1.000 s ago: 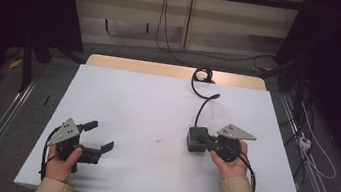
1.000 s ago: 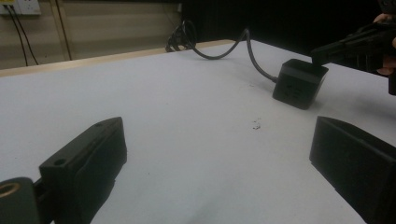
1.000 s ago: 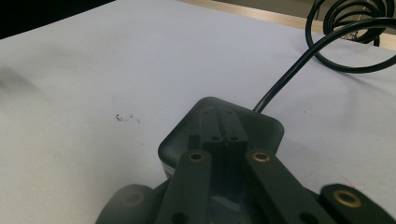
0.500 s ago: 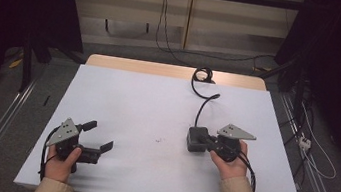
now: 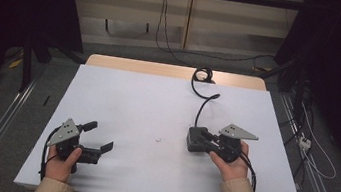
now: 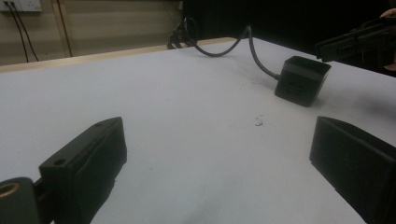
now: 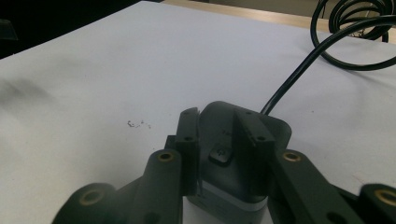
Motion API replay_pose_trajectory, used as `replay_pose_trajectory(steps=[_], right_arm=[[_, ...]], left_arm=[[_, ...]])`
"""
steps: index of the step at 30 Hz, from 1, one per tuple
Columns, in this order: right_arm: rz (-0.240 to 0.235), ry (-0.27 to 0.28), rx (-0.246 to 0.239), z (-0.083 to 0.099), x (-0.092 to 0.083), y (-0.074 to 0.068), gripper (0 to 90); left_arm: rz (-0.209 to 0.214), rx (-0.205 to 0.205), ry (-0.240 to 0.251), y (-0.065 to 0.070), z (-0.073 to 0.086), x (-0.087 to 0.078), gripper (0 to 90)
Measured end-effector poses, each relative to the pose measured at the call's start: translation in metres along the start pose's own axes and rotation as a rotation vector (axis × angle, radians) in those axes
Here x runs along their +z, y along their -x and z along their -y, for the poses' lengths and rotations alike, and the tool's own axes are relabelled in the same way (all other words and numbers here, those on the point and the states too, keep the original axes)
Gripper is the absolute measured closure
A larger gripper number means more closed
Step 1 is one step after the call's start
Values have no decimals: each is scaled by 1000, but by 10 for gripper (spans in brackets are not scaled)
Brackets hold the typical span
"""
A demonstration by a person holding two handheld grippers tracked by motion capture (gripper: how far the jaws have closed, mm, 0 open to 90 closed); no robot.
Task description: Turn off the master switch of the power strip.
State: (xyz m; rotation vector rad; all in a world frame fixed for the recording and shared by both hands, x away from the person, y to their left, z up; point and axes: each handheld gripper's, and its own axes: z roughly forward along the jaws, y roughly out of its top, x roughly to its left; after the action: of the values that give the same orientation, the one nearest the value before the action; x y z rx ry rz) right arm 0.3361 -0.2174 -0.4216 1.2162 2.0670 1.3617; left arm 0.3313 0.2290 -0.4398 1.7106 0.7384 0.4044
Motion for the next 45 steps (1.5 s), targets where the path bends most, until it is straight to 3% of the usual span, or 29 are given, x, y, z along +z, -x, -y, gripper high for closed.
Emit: replay_pose_trajectory(steps=[22, 29, 45], right_arm=[[-11, 26, -3, -4, -3, -4, 273], [-26, 39, -11, 2, -12, -1, 208], [-39, 47, -11, 14, -28, 2, 172]], left_arm=[[-12, 0, 0, 1, 1, -7, 36], [-6, 3, -4, 1, 1, -5, 36], [-6, 2, -1, 1, 1, -6, 36]])
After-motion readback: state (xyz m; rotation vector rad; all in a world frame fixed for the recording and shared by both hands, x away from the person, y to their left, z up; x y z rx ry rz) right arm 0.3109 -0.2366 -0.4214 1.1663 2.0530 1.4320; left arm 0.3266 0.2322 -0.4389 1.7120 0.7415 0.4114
